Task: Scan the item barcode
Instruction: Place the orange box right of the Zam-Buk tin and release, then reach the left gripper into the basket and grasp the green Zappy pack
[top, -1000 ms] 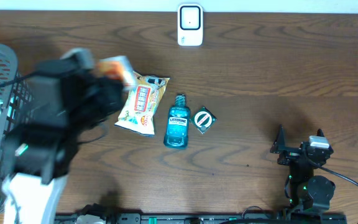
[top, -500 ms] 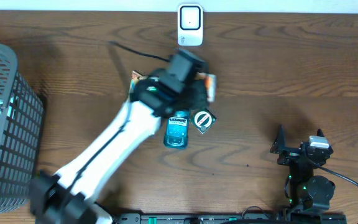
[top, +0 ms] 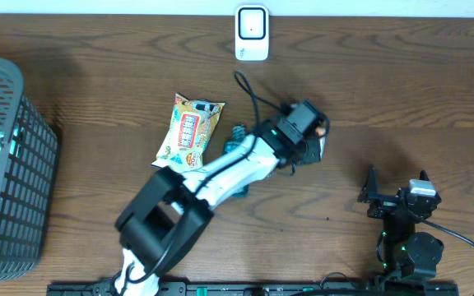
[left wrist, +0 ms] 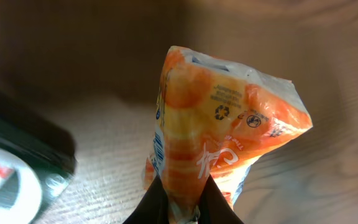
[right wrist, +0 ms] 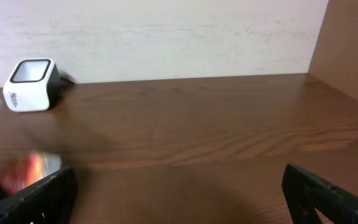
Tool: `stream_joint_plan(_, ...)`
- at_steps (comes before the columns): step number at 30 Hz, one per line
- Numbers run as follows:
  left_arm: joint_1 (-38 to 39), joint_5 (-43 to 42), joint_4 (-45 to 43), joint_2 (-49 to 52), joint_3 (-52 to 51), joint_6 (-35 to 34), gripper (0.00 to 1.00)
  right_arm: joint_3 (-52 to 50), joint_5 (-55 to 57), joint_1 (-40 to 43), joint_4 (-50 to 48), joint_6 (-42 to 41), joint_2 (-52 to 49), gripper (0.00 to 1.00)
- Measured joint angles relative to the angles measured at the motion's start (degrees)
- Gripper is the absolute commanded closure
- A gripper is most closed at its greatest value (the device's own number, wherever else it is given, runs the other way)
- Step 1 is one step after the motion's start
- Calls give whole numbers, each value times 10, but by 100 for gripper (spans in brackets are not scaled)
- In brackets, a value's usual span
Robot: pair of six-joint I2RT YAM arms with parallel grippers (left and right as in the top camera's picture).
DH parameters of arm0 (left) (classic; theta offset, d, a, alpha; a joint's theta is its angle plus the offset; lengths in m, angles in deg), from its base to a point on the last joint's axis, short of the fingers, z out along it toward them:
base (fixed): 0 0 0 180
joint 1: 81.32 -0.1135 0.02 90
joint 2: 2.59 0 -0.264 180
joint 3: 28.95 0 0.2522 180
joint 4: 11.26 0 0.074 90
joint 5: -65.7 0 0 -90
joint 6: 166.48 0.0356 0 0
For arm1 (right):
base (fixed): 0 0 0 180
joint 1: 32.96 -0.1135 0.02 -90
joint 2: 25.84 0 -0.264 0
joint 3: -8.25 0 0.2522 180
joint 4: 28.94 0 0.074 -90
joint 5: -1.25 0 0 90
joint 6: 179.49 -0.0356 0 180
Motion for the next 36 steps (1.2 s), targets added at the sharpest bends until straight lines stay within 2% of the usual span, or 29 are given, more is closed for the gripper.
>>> stream_joint_plan(2, 9, 6, 15, 11, 0, -5, 83, 0, 0, 0, 0, 0, 0, 1)
stream_joint_plan(5, 16, 20, 34, 15, 0, -12, 62, 0, 0, 0, 0, 0, 0, 1)
stream_joint_plan(8, 17, 28, 34, 14, 0, -16, 48, 0, 0, 0, 0, 0, 0, 1)
stream_joint_plan(14, 16, 39, 47, 10, 0, -12, 33, 0, 0, 0, 0, 0, 0, 1)
stream_joint_plan(19, 3, 67, 82, -48, 0, 24, 24, 0, 0, 0, 0, 0, 0, 1)
stream_joint_plan(25, -55, 96, 117, -190, 7, 81, 18, 0, 0, 0, 0, 0, 0, 1)
stream_joint_plan(31, -176, 148, 205, -337, 13, 123, 16, 0, 0, 0, 0, 0, 0, 1)
stream_joint_plan(36, -304, 173, 212, -441, 15, 151, 16, 0, 0, 0, 0, 0, 0, 1)
